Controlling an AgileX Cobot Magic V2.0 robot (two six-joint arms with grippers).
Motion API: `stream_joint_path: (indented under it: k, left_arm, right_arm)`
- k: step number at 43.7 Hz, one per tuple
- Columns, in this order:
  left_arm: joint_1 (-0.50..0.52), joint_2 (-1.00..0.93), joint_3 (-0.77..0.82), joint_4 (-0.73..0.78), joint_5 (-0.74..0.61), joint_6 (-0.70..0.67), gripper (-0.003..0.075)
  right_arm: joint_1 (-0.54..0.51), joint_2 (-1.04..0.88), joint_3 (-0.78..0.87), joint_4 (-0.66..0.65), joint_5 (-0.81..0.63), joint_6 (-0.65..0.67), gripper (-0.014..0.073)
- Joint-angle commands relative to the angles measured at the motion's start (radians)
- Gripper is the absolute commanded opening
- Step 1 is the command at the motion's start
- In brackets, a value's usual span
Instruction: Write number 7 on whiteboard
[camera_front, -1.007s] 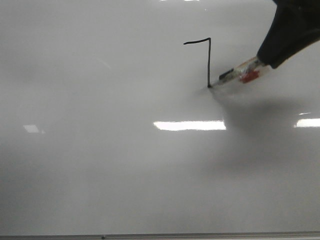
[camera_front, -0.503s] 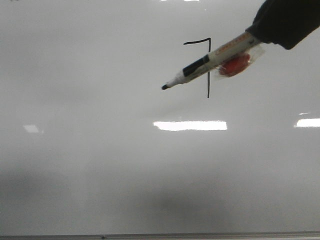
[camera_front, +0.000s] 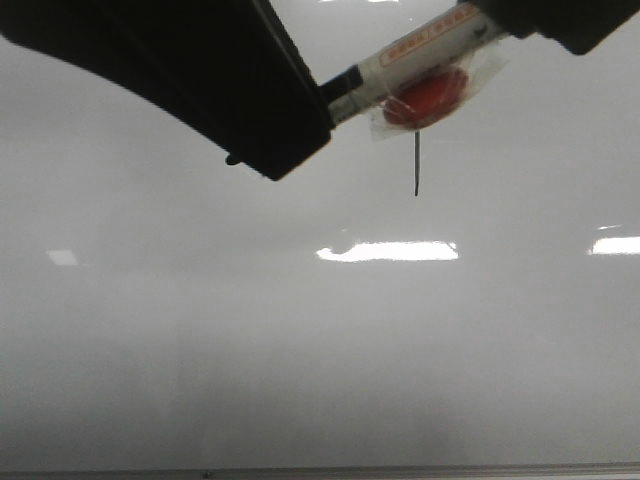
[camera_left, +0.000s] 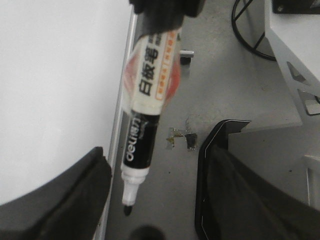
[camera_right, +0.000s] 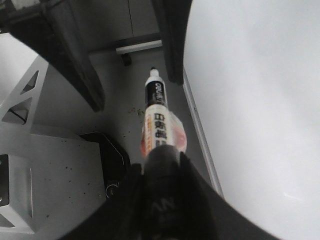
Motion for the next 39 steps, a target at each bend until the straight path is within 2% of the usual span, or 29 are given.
stream_joint_path:
  k: [1, 9, 15, 30, 33, 35, 39]
  left_arm:
    - [-0.010, -0.006, -0.038, -0.073, -0.052, 0.035, 0.0420]
    - [-0.010, 0.004, -0.038, -0.143, -0.067, 0.105, 0.0420]
    - [-0.010, 0.004, -0.038, -0.146, -0.074, 0.108, 0.0404]
    - [-0.010, 0.004, -0.038, -0.120, -0.073, 0.108, 0.0092]
    - [-0.010, 0.004, -0.038, -0.120, -0.073, 0.106, 0.0066]
    - [-0.010, 0.004, -0.038, -0.120, -0.073, 0.106, 0.0062]
    - [-0.010, 0.004, -0.038, -0.112, -0.073, 0.100, 0.0062]
  right_arm:
    - [-0.001, -0.020, -0.027, 0.054, -0.030, -0.011, -0.0058]
    - [-0.001, -0.020, -0.027, 0.054, -0.033, -0.011, -0.0058]
    - [-0.001, -0.020, -0.027, 0.054, -0.033, -0.011, -0.0058]
    - [-0.001, -0.020, -0.027, 0.054, -0.035, -0.010, -0.0049]
    - [-0.001, -0.020, -0.027, 0.054, -0.035, -0.010, 0.0012]
    - [-0.001, -0.020, -0.027, 0.054, -0.033, -0.010, 0.0083]
    - [-0.001, -0.020, -0.027, 0.052, -0.027, -0.010, 0.0313]
